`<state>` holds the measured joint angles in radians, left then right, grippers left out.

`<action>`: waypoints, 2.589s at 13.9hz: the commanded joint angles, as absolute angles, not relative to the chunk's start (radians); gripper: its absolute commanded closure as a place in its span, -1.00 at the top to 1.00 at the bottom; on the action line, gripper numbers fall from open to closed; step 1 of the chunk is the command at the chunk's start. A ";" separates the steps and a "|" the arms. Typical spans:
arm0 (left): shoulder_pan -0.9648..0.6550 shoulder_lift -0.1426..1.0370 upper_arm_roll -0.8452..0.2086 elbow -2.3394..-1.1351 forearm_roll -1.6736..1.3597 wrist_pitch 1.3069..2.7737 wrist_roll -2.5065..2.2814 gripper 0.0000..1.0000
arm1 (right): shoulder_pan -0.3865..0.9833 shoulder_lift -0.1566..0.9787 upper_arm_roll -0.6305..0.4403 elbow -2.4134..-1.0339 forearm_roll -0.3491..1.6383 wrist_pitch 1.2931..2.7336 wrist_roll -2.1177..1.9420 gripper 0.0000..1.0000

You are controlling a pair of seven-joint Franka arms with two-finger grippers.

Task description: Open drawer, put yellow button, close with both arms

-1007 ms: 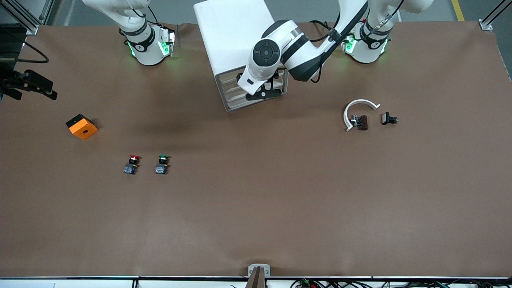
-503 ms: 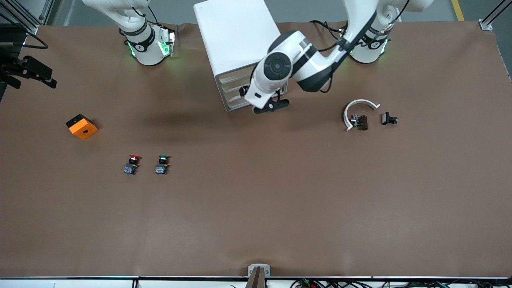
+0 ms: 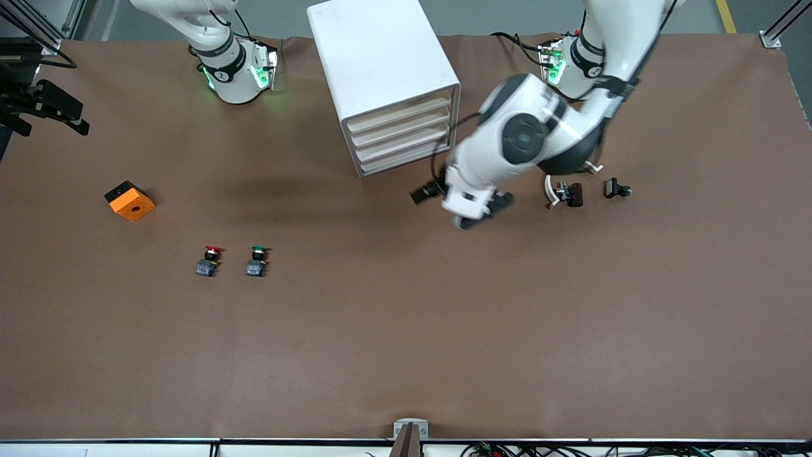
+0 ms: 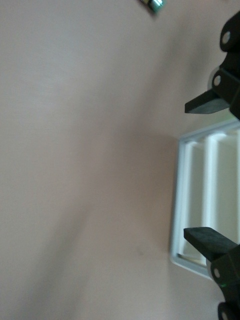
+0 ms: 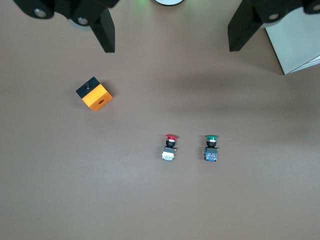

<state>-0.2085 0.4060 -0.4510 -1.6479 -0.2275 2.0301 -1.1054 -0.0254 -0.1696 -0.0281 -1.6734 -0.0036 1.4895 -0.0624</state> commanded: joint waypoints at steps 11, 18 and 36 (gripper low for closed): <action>0.122 0.249 -0.465 -1.565 0.218 1.833 -0.885 1.00 | -0.051 -0.213 -0.028 -1.729 0.026 1.516 -0.058 1.00; 0.232 0.192 -0.468 -1.545 0.218 1.783 -0.469 1.00 | -0.055 -0.219 -0.029 -1.721 0.014 1.531 -0.121 1.00; 0.046 -0.201 -0.041 -1.722 -0.015 1.508 -0.153 1.00 | -0.092 -0.190 -0.034 -1.684 0.021 1.474 -0.106 1.00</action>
<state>0.0641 -0.1256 -0.0482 -1.6369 -0.0001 1.5078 -0.1651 -0.0701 -0.1998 -0.0431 -1.6961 0.0135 1.4928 -0.1058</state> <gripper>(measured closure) 0.000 0.000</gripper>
